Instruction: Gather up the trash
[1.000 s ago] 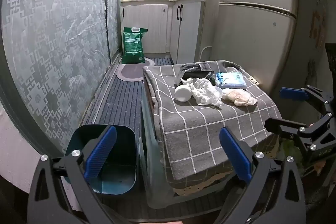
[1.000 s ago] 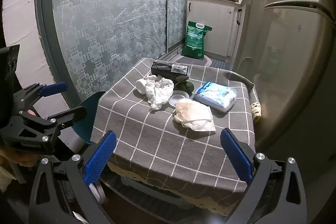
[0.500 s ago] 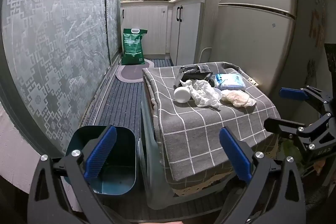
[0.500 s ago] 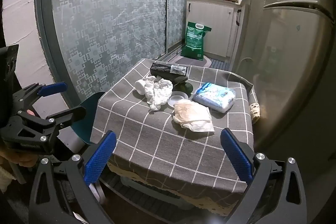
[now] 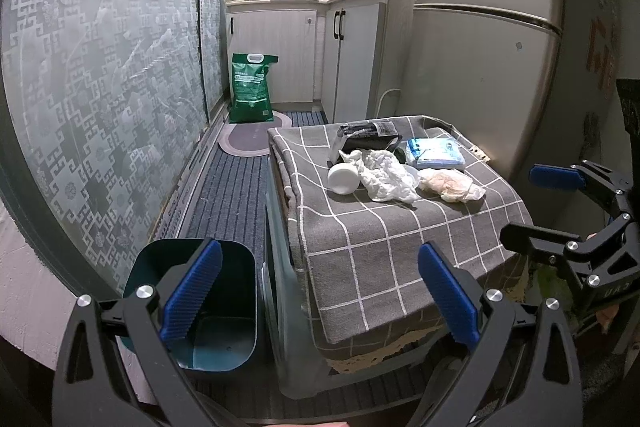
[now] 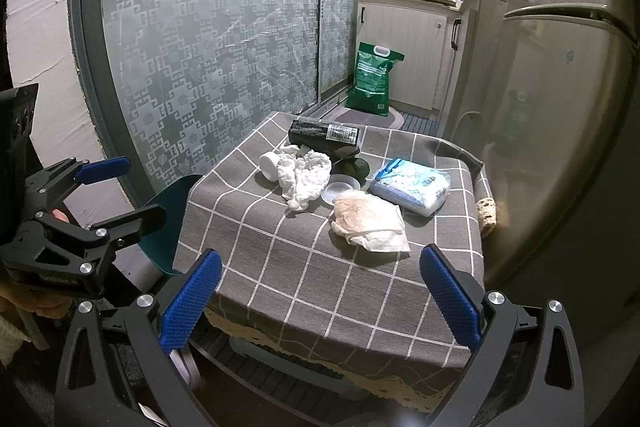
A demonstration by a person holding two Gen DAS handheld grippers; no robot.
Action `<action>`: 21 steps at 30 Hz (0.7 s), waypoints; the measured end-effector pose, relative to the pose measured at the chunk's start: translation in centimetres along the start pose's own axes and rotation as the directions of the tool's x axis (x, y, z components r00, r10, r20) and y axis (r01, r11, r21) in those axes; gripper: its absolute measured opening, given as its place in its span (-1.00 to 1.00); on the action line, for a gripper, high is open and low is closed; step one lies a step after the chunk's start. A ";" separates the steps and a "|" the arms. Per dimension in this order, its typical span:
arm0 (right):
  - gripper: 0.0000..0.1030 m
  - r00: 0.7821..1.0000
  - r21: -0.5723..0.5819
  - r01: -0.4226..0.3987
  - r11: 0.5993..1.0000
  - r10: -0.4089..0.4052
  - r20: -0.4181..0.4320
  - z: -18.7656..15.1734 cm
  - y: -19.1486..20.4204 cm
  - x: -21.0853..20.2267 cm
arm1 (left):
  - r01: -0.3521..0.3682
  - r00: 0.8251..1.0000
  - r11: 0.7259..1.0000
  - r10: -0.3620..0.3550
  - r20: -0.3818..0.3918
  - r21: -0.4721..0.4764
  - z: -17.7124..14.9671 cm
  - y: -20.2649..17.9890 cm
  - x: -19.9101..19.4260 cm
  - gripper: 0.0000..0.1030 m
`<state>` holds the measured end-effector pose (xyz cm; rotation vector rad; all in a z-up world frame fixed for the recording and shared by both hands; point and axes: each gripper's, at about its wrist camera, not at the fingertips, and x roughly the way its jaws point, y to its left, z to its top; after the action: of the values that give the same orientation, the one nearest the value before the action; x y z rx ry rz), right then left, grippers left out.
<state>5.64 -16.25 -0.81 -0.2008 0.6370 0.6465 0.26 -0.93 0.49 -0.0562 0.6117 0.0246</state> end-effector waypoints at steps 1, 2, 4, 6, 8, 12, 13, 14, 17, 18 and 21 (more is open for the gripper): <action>0.95 1.000 -0.001 0.000 1.000 0.000 0.000 0.0 0.0 0.0 | 0.000 1.000 1.000 0.000 0.001 0.000 0.0 0.0 0.0 0.94; 0.95 1.000 -0.002 0.001 1.000 -0.001 0.000 0.0 0.0 0.0 | -0.002 1.000 1.000 0.002 0.002 -0.001 -0.1 0.0 0.0 0.94; 0.95 1.000 0.000 -0.004 1.000 0.004 -0.002 0.0 0.0 0.1 | -0.002 1.000 1.000 0.002 0.001 0.000 -0.1 0.0 0.0 0.94; 0.95 1.000 -0.002 -0.001 1.000 0.001 -0.001 0.0 0.0 0.0 | -0.001 1.000 1.000 0.001 0.001 0.000 -0.1 0.1 0.0 0.94; 0.95 1.000 0.001 -0.004 1.000 0.004 -0.001 -0.1 0.0 0.0 | -0.002 1.000 1.000 0.002 0.001 -0.002 0.0 0.0 0.1 0.94; 0.95 1.000 -0.001 -0.004 1.000 0.004 -0.003 -0.1 0.1 0.0 | -0.001 1.000 1.000 0.001 0.002 -0.001 0.1 -0.4 0.1 0.94; 0.95 1.000 -0.003 -0.003 1.000 0.003 -0.003 -0.1 0.1 0.0 | -0.001 1.000 1.000 0.001 0.002 -0.001 0.2 -0.4 0.1 0.94; 0.95 1.000 -0.005 -0.003 1.000 0.003 -0.004 -0.2 0.2 0.1 | 0.001 1.000 1.000 -0.001 0.002 0.002 0.0 -0.3 0.1 0.94; 0.95 1.000 -0.003 -0.002 1.000 0.002 -0.004 -0.2 0.2 0.1 | 0.000 1.000 1.000 0.000 0.003 0.000 0.0 0.0 0.0 0.94; 0.95 1.000 -0.003 -0.001 1.000 0.001 -0.003 -0.2 0.2 0.1 | 0.001 1.000 1.000 -0.001 0.003 -0.001 0.0 -0.1 0.1 0.94; 0.95 1.000 -0.004 -0.003 1.000 0.003 -0.003 -0.1 0.2 0.1 | 0.001 1.000 1.000 -0.001 0.003 0.002 0.2 -0.2 0.0 0.94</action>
<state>5.53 -16.10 -0.98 -0.2048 0.6394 0.6500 0.39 -1.11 0.66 -0.0548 0.6085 0.0233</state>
